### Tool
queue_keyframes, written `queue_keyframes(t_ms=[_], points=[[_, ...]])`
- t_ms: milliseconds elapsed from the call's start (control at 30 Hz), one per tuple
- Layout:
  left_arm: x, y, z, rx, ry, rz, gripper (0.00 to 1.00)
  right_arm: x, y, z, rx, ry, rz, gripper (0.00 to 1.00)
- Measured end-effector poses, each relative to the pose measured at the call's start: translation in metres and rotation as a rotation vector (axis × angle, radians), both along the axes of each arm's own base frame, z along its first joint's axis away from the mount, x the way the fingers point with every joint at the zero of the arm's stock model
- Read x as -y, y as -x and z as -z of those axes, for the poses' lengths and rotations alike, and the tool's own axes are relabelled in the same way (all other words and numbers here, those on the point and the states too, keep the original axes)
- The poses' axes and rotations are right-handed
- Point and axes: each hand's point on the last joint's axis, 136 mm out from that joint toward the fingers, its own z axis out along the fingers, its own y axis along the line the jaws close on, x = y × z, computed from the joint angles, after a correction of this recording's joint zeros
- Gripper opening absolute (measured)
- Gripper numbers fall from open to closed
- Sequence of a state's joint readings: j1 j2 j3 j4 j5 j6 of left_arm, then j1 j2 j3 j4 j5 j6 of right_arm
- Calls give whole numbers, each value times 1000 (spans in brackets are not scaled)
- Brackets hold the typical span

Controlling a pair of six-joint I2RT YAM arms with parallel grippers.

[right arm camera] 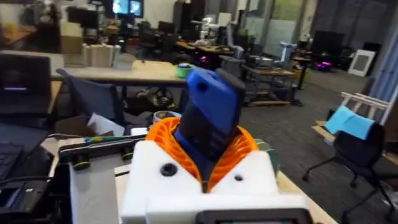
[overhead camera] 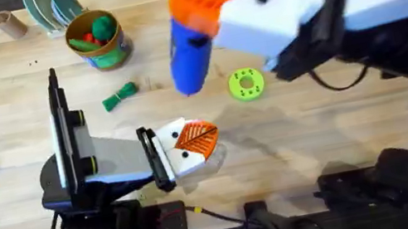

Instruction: Pick up the gripper from the table and insert it into the empty holder that is missing its gripper. Then pick up a screw, insert it into the mounting hole, and use the screwdriver to tighten it. Finally, clean up the table by picking up the vegetable and placing it into the bucket.

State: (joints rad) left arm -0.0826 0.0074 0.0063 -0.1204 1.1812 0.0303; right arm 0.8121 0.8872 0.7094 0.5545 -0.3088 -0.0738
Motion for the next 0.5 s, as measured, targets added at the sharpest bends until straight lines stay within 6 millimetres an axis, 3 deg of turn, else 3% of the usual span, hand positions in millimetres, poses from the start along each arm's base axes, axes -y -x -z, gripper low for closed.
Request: queue_keyframes(t_ms=[67, 200, 500], points=[[0, 0, 0, 0, 0, 0, 16, -19, 6, 6, 0, 3, -58, 30], [0, 0, 0, 0, 0, -3, 16, -33, 13, 12, -4, 9, -104, 30], [-2, -5, 0, 0, -1, -28, 16, -43, 15, 23, -20, 39, -142, 30]])
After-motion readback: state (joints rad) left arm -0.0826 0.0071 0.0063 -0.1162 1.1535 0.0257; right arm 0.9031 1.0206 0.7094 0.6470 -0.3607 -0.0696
